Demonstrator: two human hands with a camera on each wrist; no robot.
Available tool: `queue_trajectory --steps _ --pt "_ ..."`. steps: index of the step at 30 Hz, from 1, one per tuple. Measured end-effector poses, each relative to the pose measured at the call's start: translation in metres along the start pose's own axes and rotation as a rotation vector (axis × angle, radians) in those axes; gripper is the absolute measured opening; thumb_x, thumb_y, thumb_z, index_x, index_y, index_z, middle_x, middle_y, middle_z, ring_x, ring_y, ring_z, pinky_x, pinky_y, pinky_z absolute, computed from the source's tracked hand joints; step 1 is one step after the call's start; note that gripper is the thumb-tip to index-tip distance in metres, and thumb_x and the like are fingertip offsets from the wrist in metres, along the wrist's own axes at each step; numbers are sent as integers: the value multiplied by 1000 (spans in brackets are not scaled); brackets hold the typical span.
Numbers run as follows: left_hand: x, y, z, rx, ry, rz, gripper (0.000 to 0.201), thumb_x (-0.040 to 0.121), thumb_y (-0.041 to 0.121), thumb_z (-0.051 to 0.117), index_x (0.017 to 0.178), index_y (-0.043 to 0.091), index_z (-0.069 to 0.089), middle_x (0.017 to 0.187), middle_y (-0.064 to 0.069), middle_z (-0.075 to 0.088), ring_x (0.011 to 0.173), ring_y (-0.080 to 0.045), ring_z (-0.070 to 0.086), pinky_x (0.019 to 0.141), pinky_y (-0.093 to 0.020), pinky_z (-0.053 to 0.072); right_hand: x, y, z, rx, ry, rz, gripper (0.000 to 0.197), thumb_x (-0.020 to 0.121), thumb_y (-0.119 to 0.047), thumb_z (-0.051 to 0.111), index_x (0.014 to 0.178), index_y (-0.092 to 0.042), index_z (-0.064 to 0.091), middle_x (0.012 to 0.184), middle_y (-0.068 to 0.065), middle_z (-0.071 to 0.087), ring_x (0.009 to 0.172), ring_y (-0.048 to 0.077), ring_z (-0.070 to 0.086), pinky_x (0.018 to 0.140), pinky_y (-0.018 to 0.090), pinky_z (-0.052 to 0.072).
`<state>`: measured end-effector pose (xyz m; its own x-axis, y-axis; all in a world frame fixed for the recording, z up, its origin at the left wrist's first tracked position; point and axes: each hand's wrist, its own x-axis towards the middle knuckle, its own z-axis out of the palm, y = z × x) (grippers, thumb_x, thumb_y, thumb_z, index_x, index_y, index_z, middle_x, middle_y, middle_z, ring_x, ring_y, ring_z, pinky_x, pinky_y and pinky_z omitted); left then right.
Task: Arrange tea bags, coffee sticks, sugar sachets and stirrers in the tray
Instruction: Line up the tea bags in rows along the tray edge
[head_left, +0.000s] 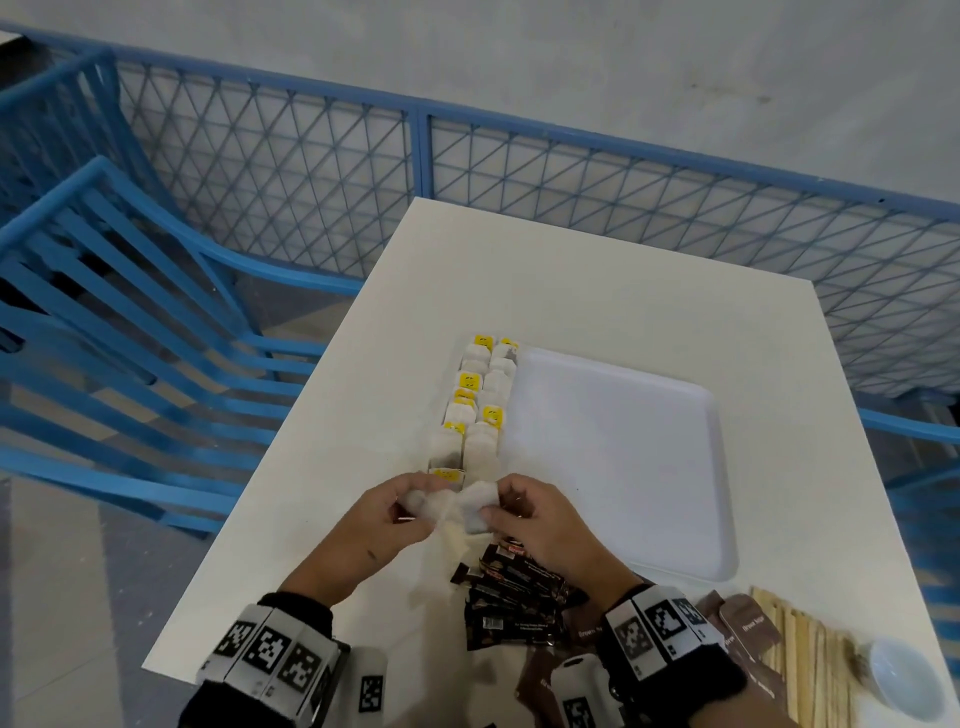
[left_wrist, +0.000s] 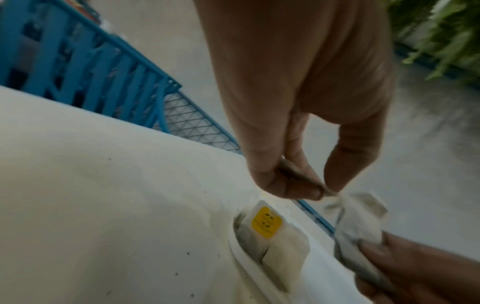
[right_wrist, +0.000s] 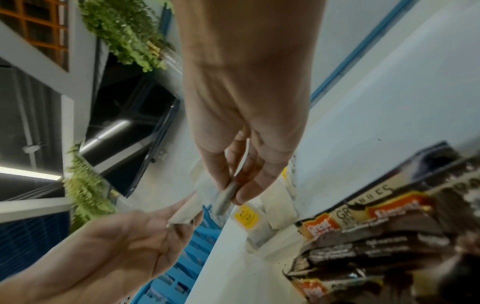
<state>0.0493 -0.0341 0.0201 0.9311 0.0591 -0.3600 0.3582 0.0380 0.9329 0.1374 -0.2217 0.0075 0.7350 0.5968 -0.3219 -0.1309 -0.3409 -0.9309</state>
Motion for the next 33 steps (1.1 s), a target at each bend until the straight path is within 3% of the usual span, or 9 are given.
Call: queue_trajectory --steps 2,7,10,13,16,19,25,30,33 --pt "-1 -1 -4 -43 -25 -29 50 67 6 54 115 22 60 111 10 66 85 -10 58 75 -15 47 1 3 -5 58 61 40 10 85 -9 64 84 -18 62 84 6 67 76 19 64 76 33 56" --pt "4 -6 -5 44 150 28 34 79 -7 65 97 22 67 102 1 65 84 -3 61 75 -11 47 3 5 -12 132 132 81 6 87 -7 62 88 -13 62 89 8 66 73 16 64 68 22 54" --pt "7 -8 -4 107 186 36 21 88 4 59 87 23 69 88 9 66 82 -2 58 73 -7 44 7 9 -14 85 156 90 5 86 -9 63 89 -13 62 88 7 66 76 17 61 66 22 51" --pt "14 -16 -8 232 189 -4 11 88 17 63 81 19 69 99 1 55 97 -14 55 80 -15 45 11 12 -17 59 191 108 10 83 -10 67 91 -12 61 87 4 66 74 14 57 60 18 46" --pt "23 -17 -7 367 244 -12 20 86 20 65 68 27 62 90 -2 48 87 -10 47 73 -11 35 18 17 -16 45 217 142 15 79 -9 70 87 -14 58 81 2 65 70 13 57 57 17 45" --pt "34 -17 -5 379 253 -11 26 83 25 70 61 24 57 77 -2 53 72 -13 48 66 -18 36 26 21 -14 -3 215 169 21 76 -11 74 86 -14 55 80 8 67 69 16 58 62 23 49" --pt "53 -22 4 381 217 -26 24 81 11 71 65 20 55 65 5 59 64 -14 53 53 -6 38 40 24 -6 -102 199 195 35 72 -6 77 84 -24 50 71 6 58 68 19 54 72 37 52" --pt "64 -28 2 576 242 -27 24 80 17 72 64 15 54 70 2 52 67 -13 46 57 -6 35 47 21 -5 -186 154 205 42 72 -8 76 99 -19 45 71 4 58 62 11 49 58 19 41" --pt "67 -28 2 615 248 -12 16 80 18 72 70 14 59 70 4 54 64 -7 46 58 -5 35 50 20 -4 -215 136 213 46 73 -10 76 102 -19 42 71 2 58 62 10 49 58 17 40"
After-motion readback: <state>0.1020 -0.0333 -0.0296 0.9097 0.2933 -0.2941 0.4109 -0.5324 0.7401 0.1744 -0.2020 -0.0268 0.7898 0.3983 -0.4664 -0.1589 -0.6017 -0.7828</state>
